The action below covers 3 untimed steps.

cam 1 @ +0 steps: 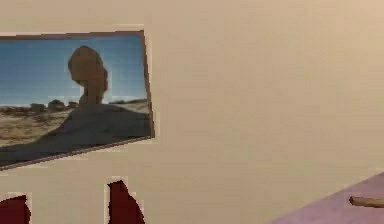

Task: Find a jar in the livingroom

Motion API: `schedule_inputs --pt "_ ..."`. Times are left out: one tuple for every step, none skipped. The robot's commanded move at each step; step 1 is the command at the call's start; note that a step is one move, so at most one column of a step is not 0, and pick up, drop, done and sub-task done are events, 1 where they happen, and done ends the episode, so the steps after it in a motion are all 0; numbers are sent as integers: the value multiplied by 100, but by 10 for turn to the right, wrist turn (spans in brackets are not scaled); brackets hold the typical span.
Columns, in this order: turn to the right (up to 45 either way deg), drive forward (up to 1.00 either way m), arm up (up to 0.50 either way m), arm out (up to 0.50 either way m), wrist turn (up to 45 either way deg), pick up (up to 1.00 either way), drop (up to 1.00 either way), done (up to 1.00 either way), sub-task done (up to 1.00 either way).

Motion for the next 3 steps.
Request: schedule_inputs --pt "450 0 0 0 0 0 0 0 0" --pt "240 0 0 0 0 0 0 0 0" --pt "0 100 0 0 0 0 0 0 0"
